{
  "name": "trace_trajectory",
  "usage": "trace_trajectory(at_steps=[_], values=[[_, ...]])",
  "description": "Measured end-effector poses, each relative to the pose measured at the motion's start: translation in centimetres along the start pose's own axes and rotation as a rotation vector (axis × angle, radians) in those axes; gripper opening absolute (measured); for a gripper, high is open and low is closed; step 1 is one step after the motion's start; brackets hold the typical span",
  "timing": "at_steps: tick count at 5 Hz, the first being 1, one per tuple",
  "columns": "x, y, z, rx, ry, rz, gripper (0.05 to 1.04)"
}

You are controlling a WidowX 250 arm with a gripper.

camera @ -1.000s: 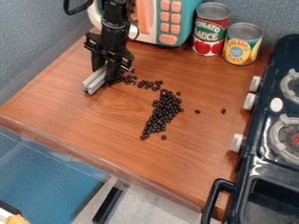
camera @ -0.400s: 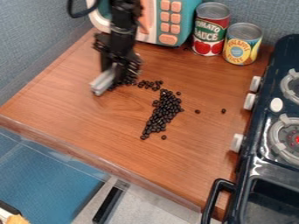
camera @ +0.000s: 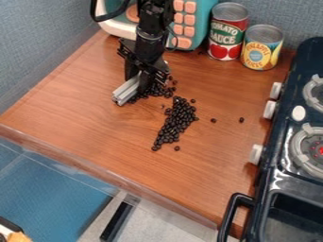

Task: Sweep into pile

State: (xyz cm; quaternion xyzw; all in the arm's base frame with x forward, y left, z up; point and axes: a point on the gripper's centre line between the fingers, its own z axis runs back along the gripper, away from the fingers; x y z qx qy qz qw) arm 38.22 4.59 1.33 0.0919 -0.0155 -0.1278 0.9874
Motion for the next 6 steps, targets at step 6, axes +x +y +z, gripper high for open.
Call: trace_trajectory(at_steps=[6], values=[[0.2, -5.2, 1.5, -0.150, 0.023, -0.014, 0.375]])
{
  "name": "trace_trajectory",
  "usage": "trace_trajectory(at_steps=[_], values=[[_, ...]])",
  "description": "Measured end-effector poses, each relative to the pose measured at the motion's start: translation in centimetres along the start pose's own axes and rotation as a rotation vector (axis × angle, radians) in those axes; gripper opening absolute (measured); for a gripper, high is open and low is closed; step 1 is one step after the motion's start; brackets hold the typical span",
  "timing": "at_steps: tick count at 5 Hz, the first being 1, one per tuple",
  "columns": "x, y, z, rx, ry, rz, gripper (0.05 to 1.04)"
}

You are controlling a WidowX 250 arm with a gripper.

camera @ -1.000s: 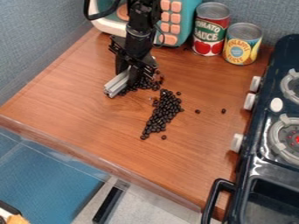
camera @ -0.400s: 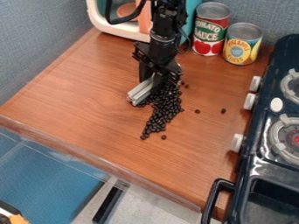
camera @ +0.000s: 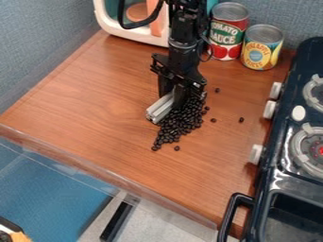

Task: Sweep into pile

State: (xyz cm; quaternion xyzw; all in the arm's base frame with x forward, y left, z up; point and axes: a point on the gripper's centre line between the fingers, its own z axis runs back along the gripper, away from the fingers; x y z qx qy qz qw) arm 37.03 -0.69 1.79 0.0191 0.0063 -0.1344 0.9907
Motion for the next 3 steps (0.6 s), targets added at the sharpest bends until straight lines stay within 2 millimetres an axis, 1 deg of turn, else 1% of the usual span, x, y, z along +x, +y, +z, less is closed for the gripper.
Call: trace_trajectory(at_steps=[1, 2, 3], values=[[0.3, 2.1, 2.0, -0.026, -0.040, 0.085, 0.375], [0.5, 5.6, 5.3, -0.051, -0.113, 0.205, 0.375], [0.4, 8.3, 7.1, -0.076, -0.140, 0.290, 0.375]])
